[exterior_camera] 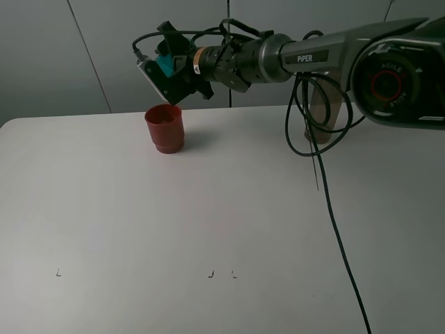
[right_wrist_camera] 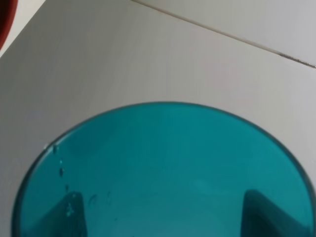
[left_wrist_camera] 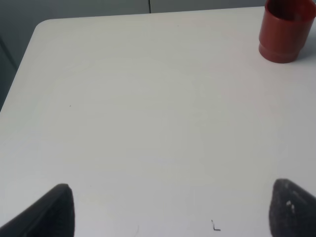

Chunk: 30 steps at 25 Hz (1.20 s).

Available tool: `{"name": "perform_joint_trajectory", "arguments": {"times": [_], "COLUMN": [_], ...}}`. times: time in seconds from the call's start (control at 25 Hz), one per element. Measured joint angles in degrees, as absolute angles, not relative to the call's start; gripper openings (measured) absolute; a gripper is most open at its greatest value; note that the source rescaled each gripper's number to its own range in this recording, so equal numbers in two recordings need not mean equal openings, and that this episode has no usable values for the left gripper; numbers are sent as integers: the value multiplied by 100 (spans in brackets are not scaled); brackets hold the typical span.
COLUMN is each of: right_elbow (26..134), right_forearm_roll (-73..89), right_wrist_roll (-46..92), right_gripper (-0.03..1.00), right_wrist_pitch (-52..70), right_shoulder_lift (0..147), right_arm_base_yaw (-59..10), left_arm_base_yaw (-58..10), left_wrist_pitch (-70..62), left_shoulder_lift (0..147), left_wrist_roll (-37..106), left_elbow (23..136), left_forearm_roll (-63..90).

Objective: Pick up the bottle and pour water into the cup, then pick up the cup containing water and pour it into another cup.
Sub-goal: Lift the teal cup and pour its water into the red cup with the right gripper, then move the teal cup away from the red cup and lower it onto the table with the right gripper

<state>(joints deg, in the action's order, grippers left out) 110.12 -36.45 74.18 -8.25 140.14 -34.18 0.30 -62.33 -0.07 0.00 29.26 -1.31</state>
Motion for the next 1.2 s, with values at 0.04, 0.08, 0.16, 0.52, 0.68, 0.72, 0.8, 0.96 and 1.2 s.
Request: {"name": "perform_joint_trajectory", "arguments": {"times": [0.04,0.08,0.16,0.52,0.68,0.72,0.8,0.96,1.2], "right_elbow": [11012,11012,11012,11012,11012,11012,10980,10503,9162], "right_forearm_roll": [-3645,-3645,-3621,-3403,-3386,-3386,-3386,-3365,-3135], "right_wrist_roll": [7418,7418,7235,2871,1055,709,205,-278,-370], "right_gripper": [4,4,4,4,4,4,4,4,4], "right_wrist_pitch": [-825,-825,-825,-318,-247,-238,-207,-302,-613], "right_shoulder_lift": [14014,14014,14014,13720,13550,13547,13493,13166,12424], "right_arm_base_yaw": [-3418,-3418,-3418,-3418,-3418,-3418,-3418,-3418,-3418], "left_arm_base_yaw": [30,30,30,30,30,30,30,30,30], "left_wrist_pitch": [-6233,-6233,-6233,-6233,-6233,-6233,-6233,-6233,-6233], "left_shoulder_lift": [-7,-7,-7,-7,-7,-7,-7,-7,-7], "left_wrist_roll": [0,0,0,0,0,0,0,0,0], "left_elbow": [2926,2926,2926,2926,2926,2926,2926,2926,2926], "left_forearm_roll": [-131,-131,-131,-131,-131,-131,-131,-131,-131]}}
